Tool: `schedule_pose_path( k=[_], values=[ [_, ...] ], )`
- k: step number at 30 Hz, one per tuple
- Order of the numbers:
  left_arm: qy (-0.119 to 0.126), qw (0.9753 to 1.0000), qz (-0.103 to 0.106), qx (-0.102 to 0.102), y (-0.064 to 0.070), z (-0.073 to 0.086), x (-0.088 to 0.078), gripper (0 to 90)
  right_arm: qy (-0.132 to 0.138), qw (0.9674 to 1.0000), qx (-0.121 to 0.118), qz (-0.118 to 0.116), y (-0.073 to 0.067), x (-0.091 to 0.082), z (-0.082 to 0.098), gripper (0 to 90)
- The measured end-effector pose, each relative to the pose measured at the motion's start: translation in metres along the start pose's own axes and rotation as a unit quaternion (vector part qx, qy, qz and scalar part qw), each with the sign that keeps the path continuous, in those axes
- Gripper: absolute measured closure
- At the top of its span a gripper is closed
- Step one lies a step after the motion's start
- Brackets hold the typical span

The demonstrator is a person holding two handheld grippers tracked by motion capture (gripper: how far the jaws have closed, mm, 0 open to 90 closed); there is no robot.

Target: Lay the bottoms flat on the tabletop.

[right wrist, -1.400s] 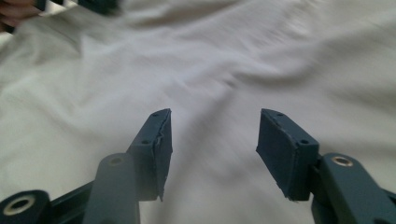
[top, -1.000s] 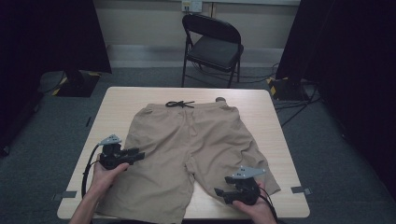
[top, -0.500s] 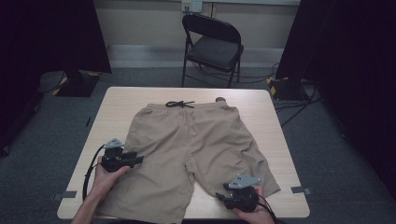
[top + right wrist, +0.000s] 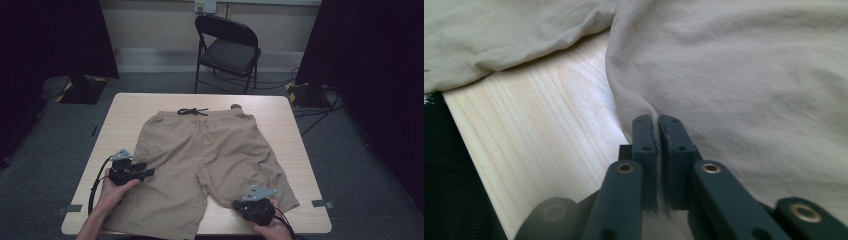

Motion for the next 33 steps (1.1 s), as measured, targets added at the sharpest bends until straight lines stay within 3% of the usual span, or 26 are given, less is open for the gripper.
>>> schedule_pose_path(
  k=[4,5,13,18,24,27,28,31,33],
  values=[
    [0.000,1.0000,0.002,-0.001,0.000,0.000,0.000,45.3,0.008,0.9999,0.008,-0.006,0.002,-0.002,-0.003,88.8],
    [0.000,1.0000,0.002,-0.001,0.000,0.000,0.000,45.3,0.020,0.9996,0.014,-0.011,0.005,-0.005,-0.006,89.0],
    [0.000,1.0000,0.003,-0.002,0.000,0.000,0.000,45.3,0.051,0.9981,0.033,-0.009,0.014,-0.014,-0.016,89.5],
    [0.000,1.0000,0.002,-0.001,0.000,0.000,0.000,45.3,0.079,0.9956,0.048,-0.013,0.025,-0.022,-0.031,89.5],
    [0.000,1.0000,0.002,-0.001,0.000,0.000,0.000,45.3,0.117,0.9911,0.063,-0.007,0.052,-0.026,-0.066,89.7],
    [0.000,1.0000,0.002,-0.001,0.000,0.000,0.000,45.3,0.120,0.9906,0.066,-0.008,0.060,-0.023,-0.077,89.7],
    [0.000,1.0000,0.003,-0.002,0.000,0.000,0.000,45.3,0.120,0.9903,0.069,-0.006,0.070,-0.017,-0.088,89.7],
    [0.000,1.0000,0.003,-0.002,0.000,0.000,0.000,45.2,0.117,0.9899,0.079,-0.006,0.081,-0.009,-0.097,89.7],
    [0.000,1.0000,0.003,-0.001,0.000,0.000,0.000,45.2,0.107,0.9893,0.098,-0.004,0.098,0.007,-0.105,89.6]
  ],
)
Point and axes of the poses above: each handheld gripper's, and its own axes: x roughly forward along the jaws, z roughly out of its underside, y roughly to its right, the point moved 5 cm from there along x, roughly forward along the jaws, and after that the axes turned 4 degrees about x, right-handed, at the moved point
